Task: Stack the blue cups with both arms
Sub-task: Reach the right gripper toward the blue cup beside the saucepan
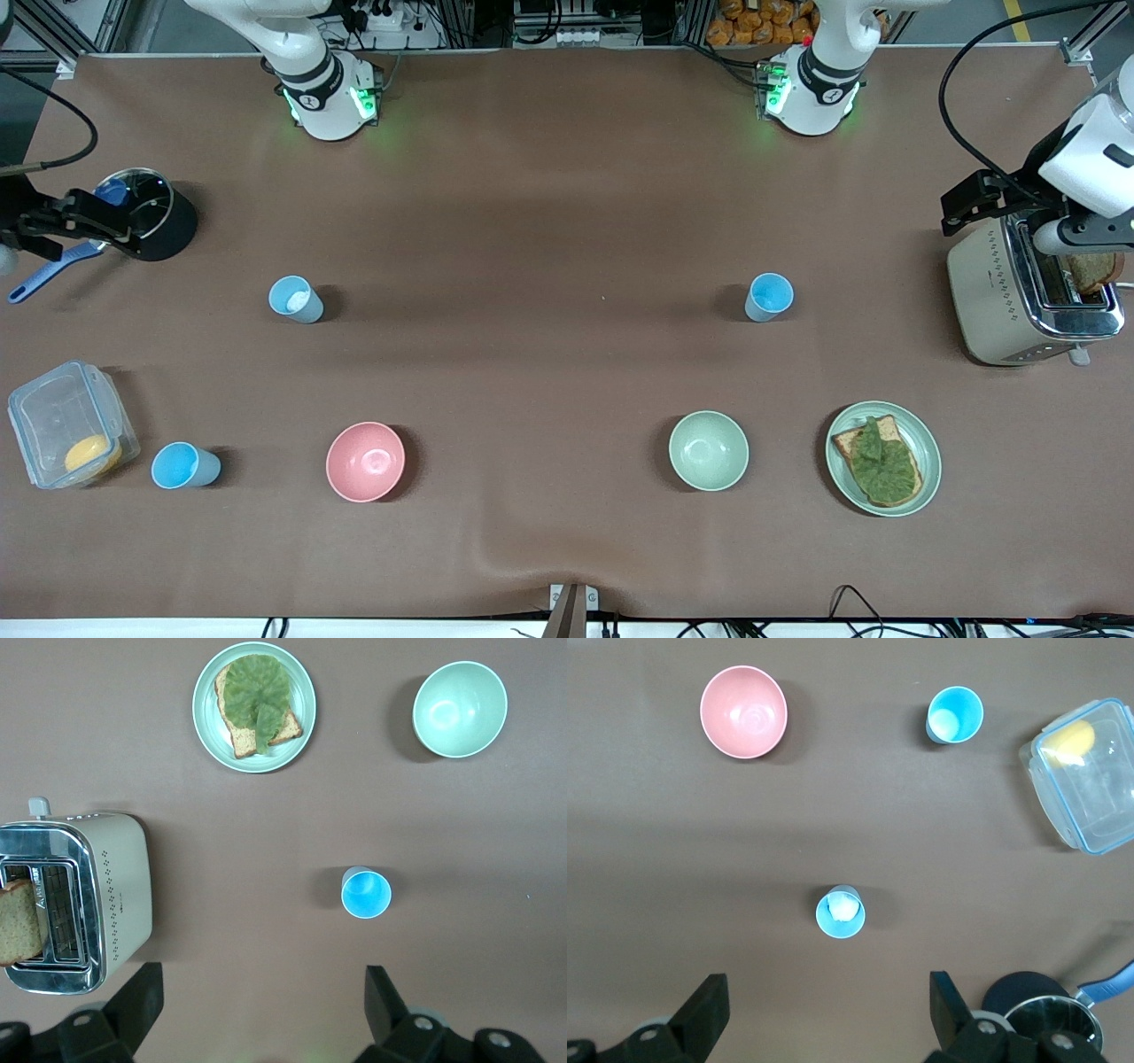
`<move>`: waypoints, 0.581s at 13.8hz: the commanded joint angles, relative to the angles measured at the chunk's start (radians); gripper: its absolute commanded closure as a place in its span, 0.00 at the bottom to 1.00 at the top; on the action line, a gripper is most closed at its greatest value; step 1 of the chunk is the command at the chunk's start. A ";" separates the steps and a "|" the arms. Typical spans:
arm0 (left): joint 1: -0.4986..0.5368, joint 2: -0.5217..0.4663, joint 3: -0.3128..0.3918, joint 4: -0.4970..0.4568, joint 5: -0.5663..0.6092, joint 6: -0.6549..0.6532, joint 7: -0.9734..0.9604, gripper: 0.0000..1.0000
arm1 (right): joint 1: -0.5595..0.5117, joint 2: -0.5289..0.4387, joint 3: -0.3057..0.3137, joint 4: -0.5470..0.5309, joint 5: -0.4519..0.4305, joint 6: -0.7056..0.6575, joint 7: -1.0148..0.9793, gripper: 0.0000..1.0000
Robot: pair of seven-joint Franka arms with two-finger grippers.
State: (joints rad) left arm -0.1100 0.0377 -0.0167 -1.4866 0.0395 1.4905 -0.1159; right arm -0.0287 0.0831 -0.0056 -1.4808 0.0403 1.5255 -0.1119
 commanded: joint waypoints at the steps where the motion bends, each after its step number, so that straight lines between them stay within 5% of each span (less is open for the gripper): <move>1: 0.000 0.002 -0.002 0.009 -0.004 -0.013 -0.013 0.00 | 0.019 0.030 -0.007 -0.085 0.016 0.114 0.001 0.00; 8: -0.008 0.002 -0.002 0.011 -0.003 -0.013 -0.018 0.00 | 0.102 0.035 -0.007 -0.382 0.021 0.304 0.192 0.00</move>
State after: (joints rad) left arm -0.1108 0.0385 -0.0169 -1.4869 0.0395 1.4903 -0.1159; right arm 0.0632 0.1427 -0.0047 -1.7566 0.0551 1.7451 0.0574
